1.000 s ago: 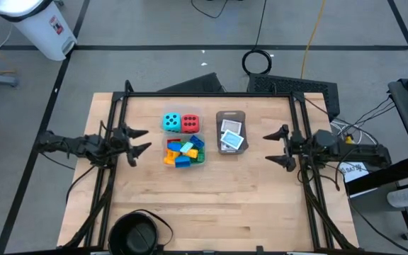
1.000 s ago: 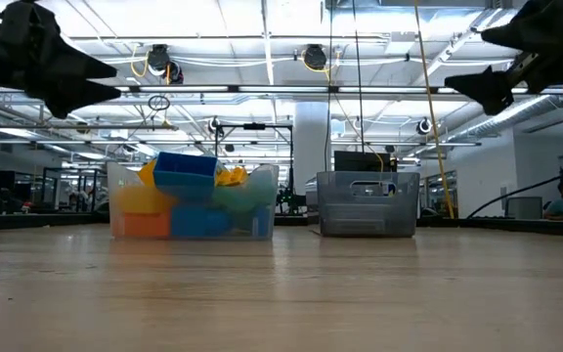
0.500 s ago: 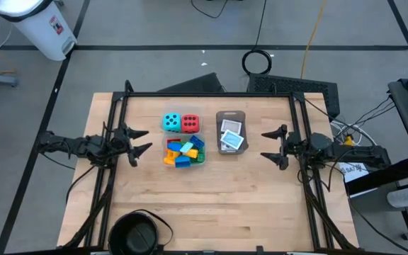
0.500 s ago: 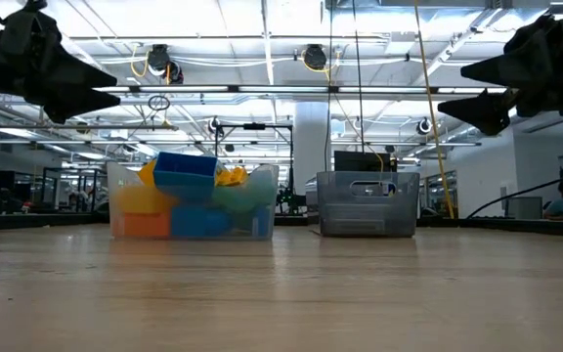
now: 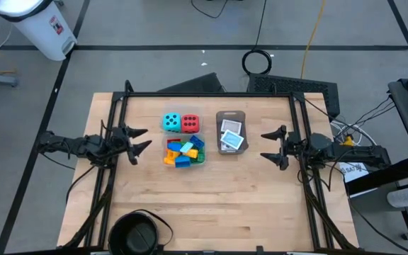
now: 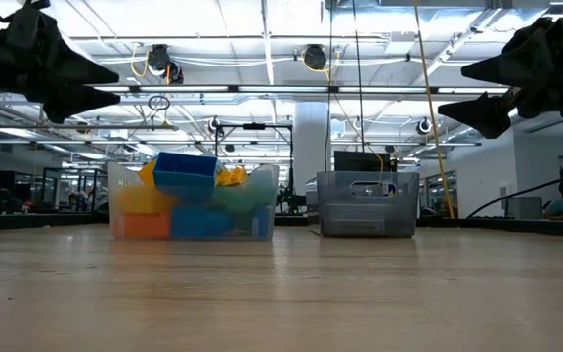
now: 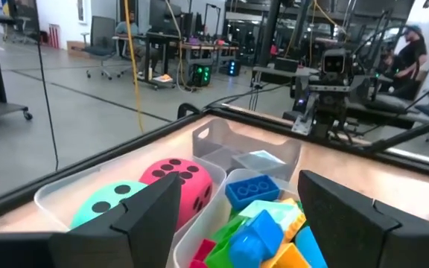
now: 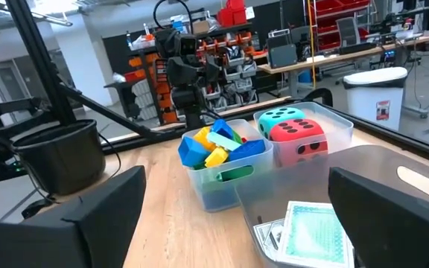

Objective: Pick & Place Toys
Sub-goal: Return to Home Position

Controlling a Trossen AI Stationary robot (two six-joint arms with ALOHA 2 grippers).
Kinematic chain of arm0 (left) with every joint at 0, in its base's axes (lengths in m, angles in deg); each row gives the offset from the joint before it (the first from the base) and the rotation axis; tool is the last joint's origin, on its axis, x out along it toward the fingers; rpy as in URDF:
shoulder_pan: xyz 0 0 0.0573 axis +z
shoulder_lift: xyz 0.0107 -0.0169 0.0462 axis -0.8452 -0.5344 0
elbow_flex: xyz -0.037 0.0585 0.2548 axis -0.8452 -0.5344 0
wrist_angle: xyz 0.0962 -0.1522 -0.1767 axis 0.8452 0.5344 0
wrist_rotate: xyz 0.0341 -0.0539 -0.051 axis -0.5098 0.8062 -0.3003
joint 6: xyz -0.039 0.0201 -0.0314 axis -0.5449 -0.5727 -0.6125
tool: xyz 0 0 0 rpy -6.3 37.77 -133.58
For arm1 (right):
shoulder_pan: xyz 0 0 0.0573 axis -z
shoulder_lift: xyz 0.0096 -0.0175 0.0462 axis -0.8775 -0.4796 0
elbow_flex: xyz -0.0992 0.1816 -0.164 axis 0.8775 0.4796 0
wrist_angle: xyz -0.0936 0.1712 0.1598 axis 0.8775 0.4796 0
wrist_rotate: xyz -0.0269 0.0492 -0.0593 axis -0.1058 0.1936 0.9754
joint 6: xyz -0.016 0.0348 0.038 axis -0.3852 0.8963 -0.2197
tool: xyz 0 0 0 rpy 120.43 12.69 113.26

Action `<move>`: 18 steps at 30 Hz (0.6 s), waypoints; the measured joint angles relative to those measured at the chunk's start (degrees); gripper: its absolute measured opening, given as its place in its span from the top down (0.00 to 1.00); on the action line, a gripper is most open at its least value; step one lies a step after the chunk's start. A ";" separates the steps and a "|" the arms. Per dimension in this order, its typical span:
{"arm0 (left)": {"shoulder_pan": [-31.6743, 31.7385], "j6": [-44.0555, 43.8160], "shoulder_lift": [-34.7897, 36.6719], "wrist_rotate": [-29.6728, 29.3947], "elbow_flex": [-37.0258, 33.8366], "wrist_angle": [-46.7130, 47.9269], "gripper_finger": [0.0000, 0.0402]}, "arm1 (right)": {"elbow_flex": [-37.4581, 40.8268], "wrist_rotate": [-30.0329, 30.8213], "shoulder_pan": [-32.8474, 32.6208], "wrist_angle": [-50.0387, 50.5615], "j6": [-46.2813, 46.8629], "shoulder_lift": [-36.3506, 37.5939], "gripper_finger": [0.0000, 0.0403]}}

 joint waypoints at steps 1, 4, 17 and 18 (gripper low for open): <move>0.00 0.75 0.00 -0.02 0.00 0.10 0.32 | 0.00 0.00 0.00 -0.04 0.04 0.00 0.04; 0.00 2.38 0.00 0.00 0.00 0.21 0.32 | 0.04 0.02 0.00 -0.21 0.35 0.00 0.04; 0.00 2.51 0.00 0.00 0.00 0.21 0.32 | 0.09 0.07 0.00 -0.35 0.44 0.00 0.03; 0.00 2.53 0.00 0.00 0.00 0.21 0.32 | 0.09 0.07 0.00 -0.35 0.44 0.00 0.03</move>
